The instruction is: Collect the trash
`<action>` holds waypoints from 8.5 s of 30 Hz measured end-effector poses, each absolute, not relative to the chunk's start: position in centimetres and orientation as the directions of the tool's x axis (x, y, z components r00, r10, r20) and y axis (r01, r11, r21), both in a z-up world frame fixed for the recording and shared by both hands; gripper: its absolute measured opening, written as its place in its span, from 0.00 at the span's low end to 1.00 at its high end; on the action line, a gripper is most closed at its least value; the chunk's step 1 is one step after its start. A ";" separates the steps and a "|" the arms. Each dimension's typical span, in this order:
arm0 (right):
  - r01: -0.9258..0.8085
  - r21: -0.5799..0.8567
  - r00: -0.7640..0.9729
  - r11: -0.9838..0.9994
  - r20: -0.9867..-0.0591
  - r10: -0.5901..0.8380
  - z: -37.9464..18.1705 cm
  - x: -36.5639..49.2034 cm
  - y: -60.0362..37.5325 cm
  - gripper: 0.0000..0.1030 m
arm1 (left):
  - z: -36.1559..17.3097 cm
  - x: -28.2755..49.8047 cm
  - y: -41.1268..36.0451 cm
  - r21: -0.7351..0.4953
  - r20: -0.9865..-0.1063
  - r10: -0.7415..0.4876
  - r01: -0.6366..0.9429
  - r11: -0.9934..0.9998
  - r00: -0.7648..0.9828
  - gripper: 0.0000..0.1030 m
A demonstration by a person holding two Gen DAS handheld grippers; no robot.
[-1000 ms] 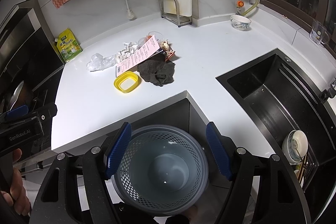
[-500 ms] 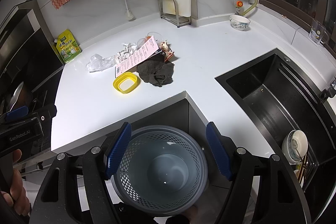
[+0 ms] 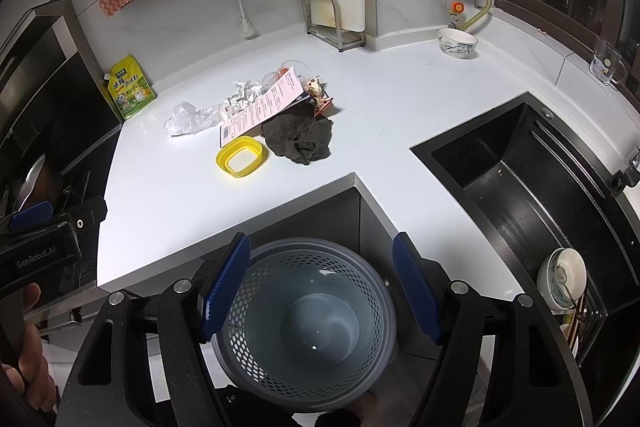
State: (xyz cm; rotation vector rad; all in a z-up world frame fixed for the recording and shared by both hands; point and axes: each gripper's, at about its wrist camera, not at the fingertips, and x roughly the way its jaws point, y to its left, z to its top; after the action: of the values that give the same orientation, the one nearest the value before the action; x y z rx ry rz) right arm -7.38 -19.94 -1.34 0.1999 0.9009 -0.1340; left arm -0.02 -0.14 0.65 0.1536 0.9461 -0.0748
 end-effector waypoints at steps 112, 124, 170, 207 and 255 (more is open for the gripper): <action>0.140 0.221 0.581 0.965 -0.807 0.101 -15.6 16.6 -26.3 0.18 | -15.9 17.1 -6.5 -0.066 -0.850 -0.144 0.170 0.983 0.507 0.94; 0.133 0.224 0.581 0.966 -0.807 0.107 -15.3 16.3 -26.3 0.17 | -16.1 16.9 -7.6 -0.003 -0.852 -0.103 0.193 0.981 0.513 0.68; 0.146 0.172 0.700 0.974 -0.714 0.021 -2.1 8.0 -22.5 0.12 | -5.8 13.7 -4.4 -0.016 -0.775 -0.219 0.328 0.945 0.594 0.66; -0.021 0.273 0.479 0.962 -0.842 0.249 -13.9 -6.8 -22.4 0.12 | -14.3 -4.3 -6.2 0.027 -0.881 -0.081 0.220 0.975 0.466 0.66; -0.038 0.286 0.521 0.957 -0.812 0.263 -10.6 -4.6 -24.1 0.30 | -8.6 -1.8 -4.6 0.018 -0.830 -0.044 0.106 0.994 0.556 0.87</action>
State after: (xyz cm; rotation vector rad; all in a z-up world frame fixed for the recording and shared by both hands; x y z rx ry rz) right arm -4.62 -24.14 -10.61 0.2449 1.0095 0.1827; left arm -1.78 -4.61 -8.58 0.0692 0.9778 -0.0889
